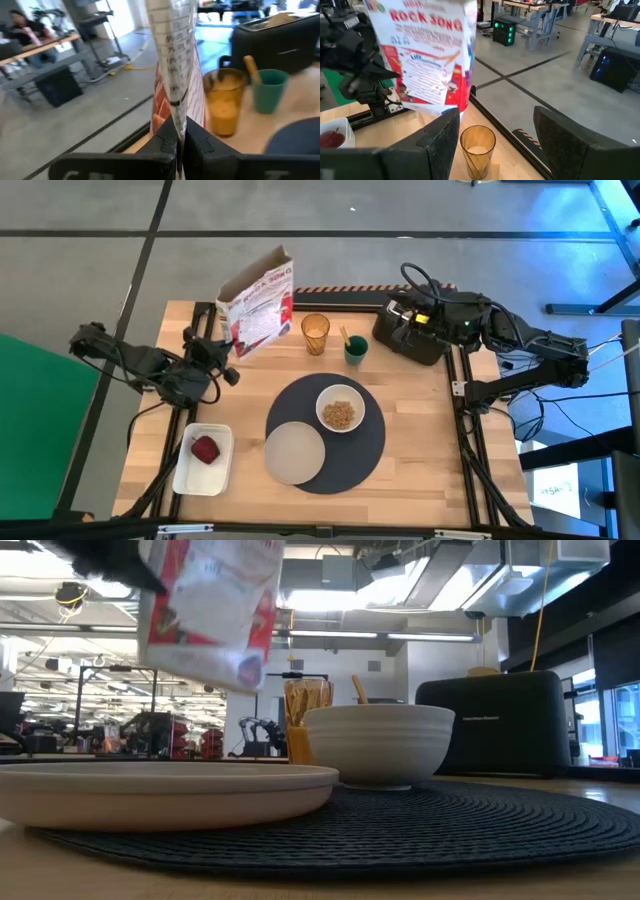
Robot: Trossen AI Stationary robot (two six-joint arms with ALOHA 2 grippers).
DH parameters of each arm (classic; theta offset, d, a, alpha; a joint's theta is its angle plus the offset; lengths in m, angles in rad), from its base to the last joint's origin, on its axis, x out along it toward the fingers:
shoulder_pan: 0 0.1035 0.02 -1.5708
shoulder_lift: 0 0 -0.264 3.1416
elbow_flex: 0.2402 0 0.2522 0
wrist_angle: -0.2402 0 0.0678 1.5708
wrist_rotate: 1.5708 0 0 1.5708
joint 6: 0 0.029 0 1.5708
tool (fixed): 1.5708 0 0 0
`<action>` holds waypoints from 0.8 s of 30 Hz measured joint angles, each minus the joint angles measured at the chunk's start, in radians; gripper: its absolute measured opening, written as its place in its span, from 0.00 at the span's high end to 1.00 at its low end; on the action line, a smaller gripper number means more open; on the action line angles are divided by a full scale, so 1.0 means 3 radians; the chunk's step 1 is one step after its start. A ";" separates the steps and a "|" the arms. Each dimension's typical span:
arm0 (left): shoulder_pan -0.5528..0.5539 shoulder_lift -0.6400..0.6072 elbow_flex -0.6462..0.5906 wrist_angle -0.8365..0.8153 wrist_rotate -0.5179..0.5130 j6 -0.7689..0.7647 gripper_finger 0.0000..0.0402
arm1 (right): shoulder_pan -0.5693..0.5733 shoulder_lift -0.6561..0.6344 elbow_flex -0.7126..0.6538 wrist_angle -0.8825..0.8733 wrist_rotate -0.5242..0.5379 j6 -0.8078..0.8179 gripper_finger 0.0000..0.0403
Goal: Arrange a breakfast setting
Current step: Pour the cereal from the cereal box into the white bowl
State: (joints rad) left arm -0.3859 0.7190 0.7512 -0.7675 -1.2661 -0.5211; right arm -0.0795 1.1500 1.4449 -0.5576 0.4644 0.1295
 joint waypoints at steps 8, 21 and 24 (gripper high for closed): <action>0.0108 -0.0373 -0.1082 0.0038 -0.0306 -0.0845 1.00 | -0.0082 0.0054 -0.0132 0.0031 0.0229 0.0020 0.39; 0.0570 -0.0467 -0.1744 0.0086 -0.0527 -0.1517 1.00 | -0.0437 0.0489 -0.0136 0.0295 -0.0197 0.0108 0.39; 0.0631 -0.0459 -0.1812 0.0216 -0.0453 -0.1499 1.00 | -0.0487 0.0519 -0.0136 0.0382 -0.0236 0.0105 0.39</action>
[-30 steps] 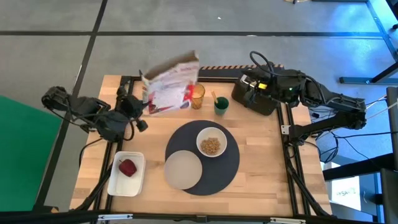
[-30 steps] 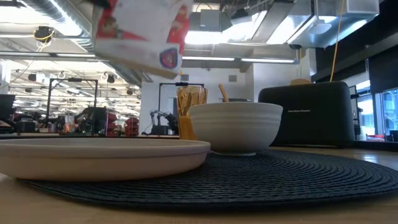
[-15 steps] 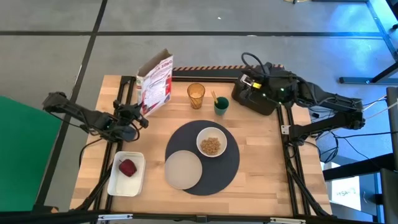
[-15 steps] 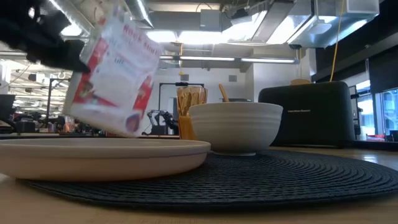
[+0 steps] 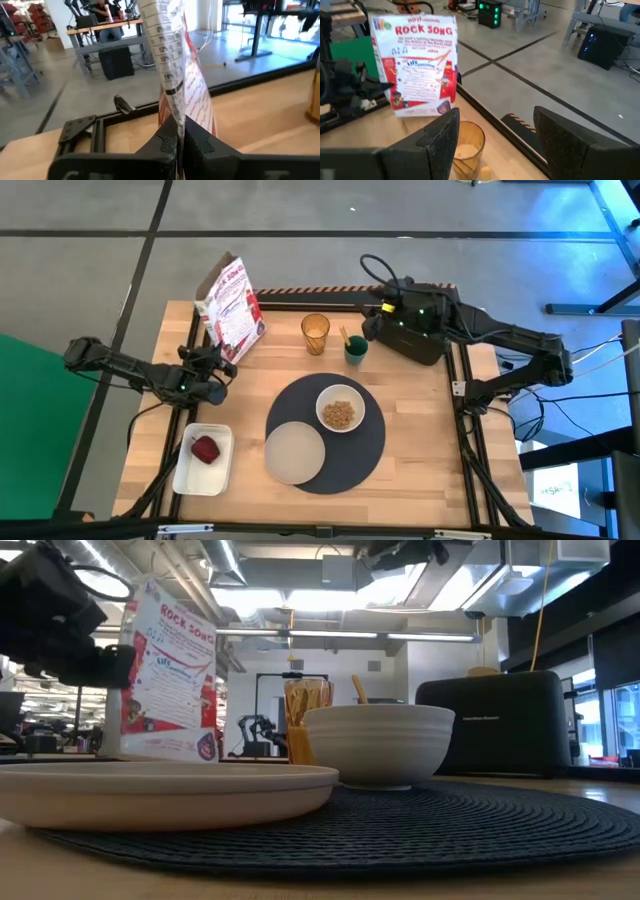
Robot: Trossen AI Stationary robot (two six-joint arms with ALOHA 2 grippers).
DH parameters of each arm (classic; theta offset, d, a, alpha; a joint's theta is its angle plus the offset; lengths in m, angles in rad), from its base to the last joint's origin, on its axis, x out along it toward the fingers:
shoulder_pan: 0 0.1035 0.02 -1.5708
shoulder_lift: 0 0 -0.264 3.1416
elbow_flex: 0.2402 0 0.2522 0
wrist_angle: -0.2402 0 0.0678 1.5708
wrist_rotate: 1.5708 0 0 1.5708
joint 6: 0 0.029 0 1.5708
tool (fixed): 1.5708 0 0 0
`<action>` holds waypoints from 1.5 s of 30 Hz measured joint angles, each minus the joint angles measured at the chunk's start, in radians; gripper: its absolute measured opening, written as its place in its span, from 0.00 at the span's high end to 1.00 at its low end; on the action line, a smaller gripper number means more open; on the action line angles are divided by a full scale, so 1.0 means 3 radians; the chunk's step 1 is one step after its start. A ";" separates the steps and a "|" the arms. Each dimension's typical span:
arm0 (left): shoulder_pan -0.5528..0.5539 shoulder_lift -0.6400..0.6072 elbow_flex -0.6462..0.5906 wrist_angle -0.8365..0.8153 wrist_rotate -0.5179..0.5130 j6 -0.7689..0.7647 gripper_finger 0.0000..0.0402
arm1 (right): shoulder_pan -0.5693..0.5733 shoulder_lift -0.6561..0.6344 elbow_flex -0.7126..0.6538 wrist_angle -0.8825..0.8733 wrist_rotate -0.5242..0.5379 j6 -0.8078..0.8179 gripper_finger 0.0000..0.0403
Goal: Arrange a breakfast setting
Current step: Pour the cereal from the cereal box into the white bowl
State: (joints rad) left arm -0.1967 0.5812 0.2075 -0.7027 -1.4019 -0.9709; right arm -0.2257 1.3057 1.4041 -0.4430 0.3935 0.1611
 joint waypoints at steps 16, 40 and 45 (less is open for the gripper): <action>0.0098 0.0004 0.0042 0.0105 0.0666 0.0153 0.76 | -0.0057 -0.0012 0.0001 -0.0059 -0.0383 0.0169 0.39; 0.0098 0.0039 0.2191 0.0135 0.0407 0.2718 0.59 | -0.0058 -0.0968 0.0006 -0.1490 0.0053 0.0793 0.39; 0.0098 0.0147 0.2600 0.0139 0.0418 0.3181 0.59 | -0.0057 -0.0965 0.0005 -0.1486 0.0054 0.0779 0.39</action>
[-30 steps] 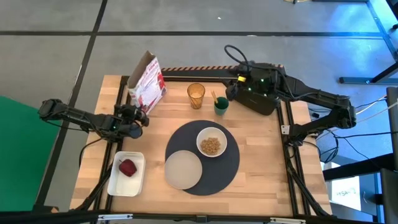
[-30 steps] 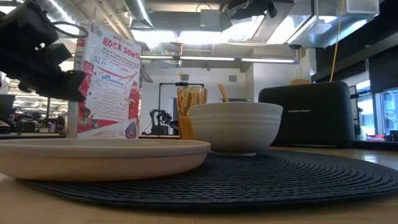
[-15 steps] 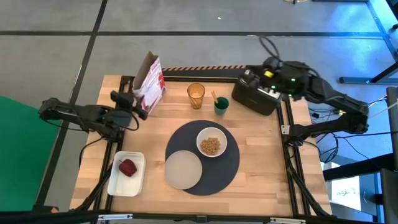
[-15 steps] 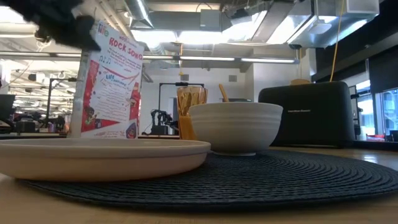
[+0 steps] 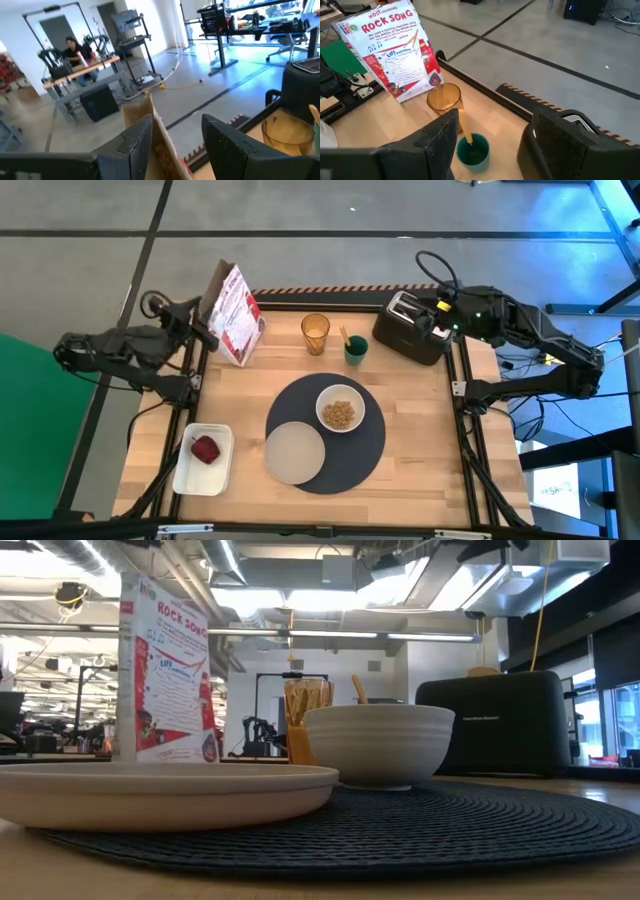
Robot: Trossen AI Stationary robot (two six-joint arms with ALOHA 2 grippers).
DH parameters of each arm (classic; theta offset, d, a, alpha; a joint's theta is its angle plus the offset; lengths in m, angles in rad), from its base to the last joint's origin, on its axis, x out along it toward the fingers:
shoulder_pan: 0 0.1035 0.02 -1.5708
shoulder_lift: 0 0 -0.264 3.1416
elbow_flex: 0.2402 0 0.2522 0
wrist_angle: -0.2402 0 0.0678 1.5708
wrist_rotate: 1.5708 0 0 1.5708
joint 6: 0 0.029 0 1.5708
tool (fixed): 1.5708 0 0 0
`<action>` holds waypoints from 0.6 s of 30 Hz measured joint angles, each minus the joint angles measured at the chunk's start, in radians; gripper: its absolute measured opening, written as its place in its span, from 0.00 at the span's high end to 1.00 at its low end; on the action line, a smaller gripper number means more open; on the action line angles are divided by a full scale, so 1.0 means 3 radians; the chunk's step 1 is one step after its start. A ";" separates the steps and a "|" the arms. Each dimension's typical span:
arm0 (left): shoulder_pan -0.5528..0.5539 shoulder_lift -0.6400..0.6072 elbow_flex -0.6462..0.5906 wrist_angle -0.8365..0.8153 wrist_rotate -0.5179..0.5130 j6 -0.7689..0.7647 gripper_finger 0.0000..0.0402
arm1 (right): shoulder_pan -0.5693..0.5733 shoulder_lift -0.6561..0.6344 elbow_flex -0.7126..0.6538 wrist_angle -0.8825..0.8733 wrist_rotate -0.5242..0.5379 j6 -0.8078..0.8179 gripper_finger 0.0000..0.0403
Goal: Arrange a breakfast setting
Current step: Pour the cereal from the cereal box into the white bowl
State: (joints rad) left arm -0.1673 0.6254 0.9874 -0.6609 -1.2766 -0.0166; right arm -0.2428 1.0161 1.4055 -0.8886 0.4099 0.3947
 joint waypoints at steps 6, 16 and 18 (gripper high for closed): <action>0.0000 0.0236 0.0452 0.0129 0.0005 0.0410 0.59 | -0.0268 0.0004 0.0000 -0.0172 -0.0109 -0.0033 0.39; 0.0113 0.0956 0.0951 0.0587 0.0468 0.0912 0.59 | -0.1433 0.0378 -0.0003 -0.0614 -0.1345 -0.0479 0.39; 0.0176 0.1105 0.0986 0.0577 0.0526 0.0907 0.59 | -0.1584 0.0461 -0.0004 -0.0577 -0.1523 -0.0532 0.39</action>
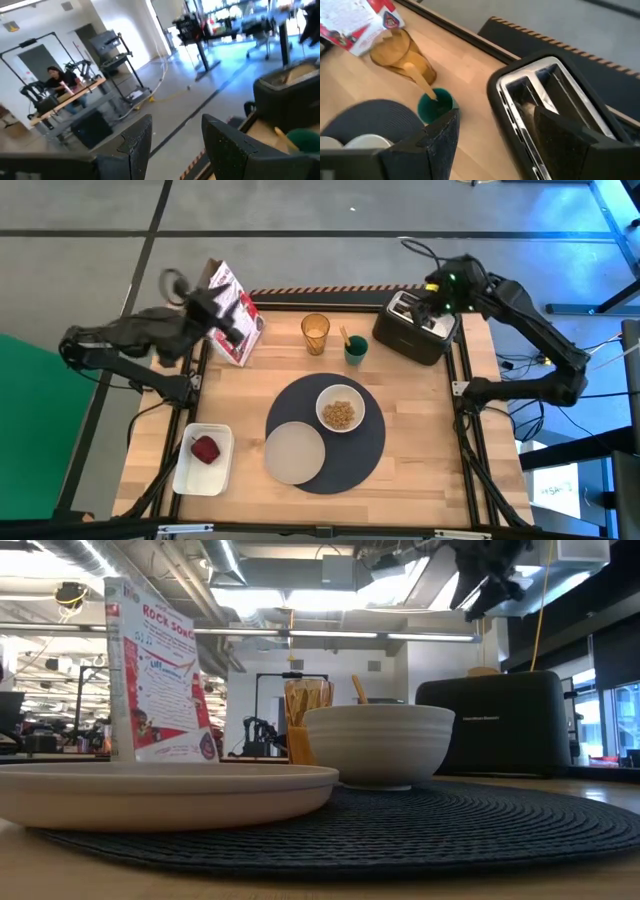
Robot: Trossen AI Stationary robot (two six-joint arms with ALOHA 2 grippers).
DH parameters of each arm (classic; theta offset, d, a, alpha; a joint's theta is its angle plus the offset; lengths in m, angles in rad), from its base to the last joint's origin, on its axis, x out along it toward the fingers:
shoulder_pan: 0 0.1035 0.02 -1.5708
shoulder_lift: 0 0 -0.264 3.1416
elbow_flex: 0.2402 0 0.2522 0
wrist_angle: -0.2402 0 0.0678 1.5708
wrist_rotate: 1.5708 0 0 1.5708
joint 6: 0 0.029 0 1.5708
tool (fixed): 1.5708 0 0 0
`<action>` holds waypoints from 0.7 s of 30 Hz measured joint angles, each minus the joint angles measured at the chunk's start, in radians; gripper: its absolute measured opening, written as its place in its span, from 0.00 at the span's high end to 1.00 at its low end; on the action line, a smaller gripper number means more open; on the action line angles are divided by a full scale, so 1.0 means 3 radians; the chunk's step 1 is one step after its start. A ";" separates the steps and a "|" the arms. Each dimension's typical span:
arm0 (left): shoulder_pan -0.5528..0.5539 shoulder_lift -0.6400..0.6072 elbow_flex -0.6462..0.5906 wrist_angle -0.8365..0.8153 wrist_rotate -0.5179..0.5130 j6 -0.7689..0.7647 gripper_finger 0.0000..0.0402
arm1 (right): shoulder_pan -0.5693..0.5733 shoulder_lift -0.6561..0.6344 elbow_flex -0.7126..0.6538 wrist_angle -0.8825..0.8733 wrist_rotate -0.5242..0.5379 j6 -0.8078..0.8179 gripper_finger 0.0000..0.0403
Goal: Arrange a breakfast setting
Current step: Pour the cereal from the cereal box into the white bowl
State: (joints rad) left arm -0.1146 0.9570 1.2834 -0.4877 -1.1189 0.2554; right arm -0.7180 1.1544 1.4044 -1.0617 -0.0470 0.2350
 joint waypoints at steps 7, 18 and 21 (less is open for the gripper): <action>0.0212 0.0253 0.0279 -0.0054 -0.0557 0.0221 0.59 | -0.0141 0.0130 0.0000 0.0356 -0.0335 0.0087 0.39; 0.2043 0.0242 0.0706 -0.1012 0.0652 -0.0710 0.59 | -0.0141 0.0138 0.0000 0.0508 -0.0318 0.0186 0.39; 0.2719 0.0412 0.0699 -0.1624 0.1159 -0.1274 0.59 | -0.0141 0.0138 0.0000 0.0535 -0.0319 0.0187 0.39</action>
State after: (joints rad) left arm 0.7011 1.0806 1.4932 -0.9749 -0.7712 -0.1269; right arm -0.7605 1.1957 1.4044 -0.9011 -0.1427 0.2913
